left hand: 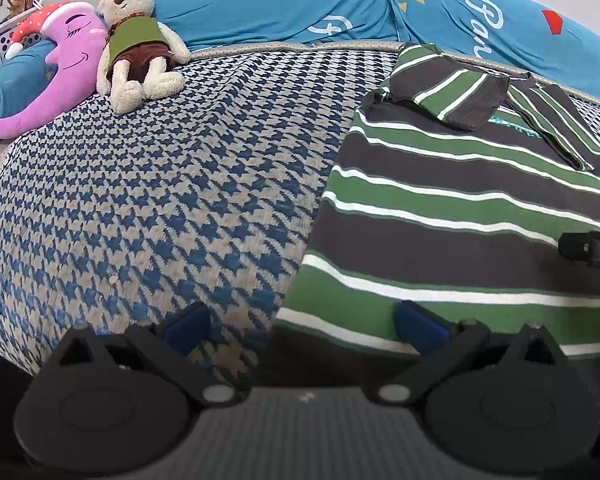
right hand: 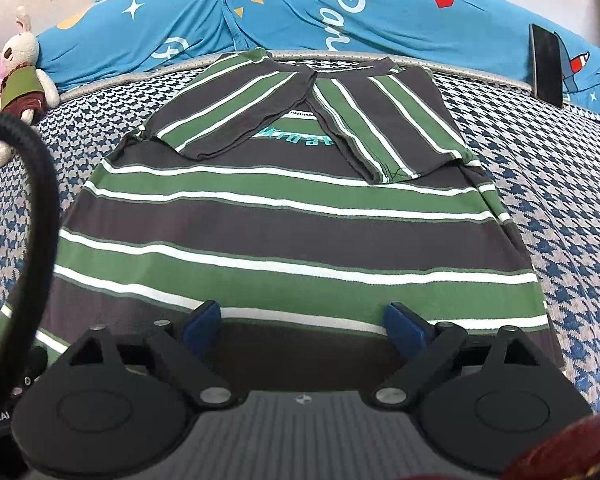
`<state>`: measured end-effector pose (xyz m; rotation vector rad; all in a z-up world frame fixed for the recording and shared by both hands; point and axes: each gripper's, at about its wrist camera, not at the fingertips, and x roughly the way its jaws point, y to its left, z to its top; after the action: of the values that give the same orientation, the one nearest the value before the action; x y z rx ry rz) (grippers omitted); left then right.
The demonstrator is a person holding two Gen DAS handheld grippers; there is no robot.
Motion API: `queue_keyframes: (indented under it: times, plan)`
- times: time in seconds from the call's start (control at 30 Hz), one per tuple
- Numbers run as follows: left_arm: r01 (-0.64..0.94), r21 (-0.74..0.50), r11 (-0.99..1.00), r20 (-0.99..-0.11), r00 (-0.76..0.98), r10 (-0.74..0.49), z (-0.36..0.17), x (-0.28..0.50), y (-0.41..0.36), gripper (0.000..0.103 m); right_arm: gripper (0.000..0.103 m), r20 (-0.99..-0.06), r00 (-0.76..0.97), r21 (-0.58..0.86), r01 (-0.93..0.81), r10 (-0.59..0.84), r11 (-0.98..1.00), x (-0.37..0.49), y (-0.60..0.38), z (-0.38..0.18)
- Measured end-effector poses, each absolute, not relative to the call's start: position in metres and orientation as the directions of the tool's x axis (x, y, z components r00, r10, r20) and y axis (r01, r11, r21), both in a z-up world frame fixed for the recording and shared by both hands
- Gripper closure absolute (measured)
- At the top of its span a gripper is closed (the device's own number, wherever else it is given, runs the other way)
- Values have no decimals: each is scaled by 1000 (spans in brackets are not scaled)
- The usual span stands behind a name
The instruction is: Fold clothes
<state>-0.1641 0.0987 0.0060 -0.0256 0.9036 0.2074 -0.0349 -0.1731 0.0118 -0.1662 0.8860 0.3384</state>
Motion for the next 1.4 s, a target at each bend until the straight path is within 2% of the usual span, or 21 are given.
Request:
queue_keyframes:
  times: [0.53, 0.6, 0.67, 0.77, 1.4]
  plan:
    - [-190, 65, 980, -775, 609, 170, 6, -167, 98, 0, 13, -774, 600, -28, -352, 202, 936, -53, -168, 14]
    - [-191, 65, 980, -774, 610, 170, 6, -167, 98, 0, 12, -774, 600, -27, -351, 203, 936, -53, -168, 14]
    - [-190, 65, 980, -774, 610, 169, 6, -167, 98, 0, 6, -777, 597, -25, -345, 199, 938, -52, -169, 12]
    - [-192, 64, 979, -774, 610, 171, 6, -167, 98, 0, 2, -782, 593, -23, -336, 192, 942, -49, -170, 11]
    - [-240, 58, 969, -775, 601, 195, 7, -168, 95, 0, 0, -780, 594, -21, -339, 197, 941, -62, -176, 12]
